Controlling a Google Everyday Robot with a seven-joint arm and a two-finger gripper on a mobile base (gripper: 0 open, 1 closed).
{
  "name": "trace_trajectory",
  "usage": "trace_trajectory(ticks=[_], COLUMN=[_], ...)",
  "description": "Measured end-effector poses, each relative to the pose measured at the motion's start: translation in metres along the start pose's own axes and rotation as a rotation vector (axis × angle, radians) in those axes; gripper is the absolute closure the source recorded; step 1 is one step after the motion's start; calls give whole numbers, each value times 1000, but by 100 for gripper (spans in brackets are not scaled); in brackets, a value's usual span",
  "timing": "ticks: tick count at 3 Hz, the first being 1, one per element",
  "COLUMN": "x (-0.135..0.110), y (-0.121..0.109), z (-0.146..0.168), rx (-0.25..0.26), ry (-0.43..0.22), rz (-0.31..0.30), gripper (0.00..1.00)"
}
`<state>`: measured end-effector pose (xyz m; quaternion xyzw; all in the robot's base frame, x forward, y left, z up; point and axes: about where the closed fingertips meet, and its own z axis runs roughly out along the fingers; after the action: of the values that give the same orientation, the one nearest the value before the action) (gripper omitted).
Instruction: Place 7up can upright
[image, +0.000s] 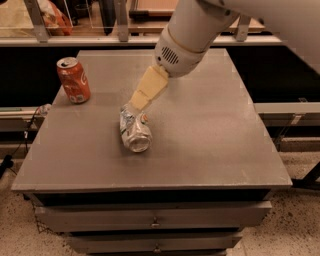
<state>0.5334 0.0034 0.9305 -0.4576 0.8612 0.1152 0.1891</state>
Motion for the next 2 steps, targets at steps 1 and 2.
trace_trajectory(ticks=[1,2], x=[-2,-3], y=[14,17], z=[31,35], rx=[11,13], ry=[79,86], rz=[113,209], gripper=[0,0])
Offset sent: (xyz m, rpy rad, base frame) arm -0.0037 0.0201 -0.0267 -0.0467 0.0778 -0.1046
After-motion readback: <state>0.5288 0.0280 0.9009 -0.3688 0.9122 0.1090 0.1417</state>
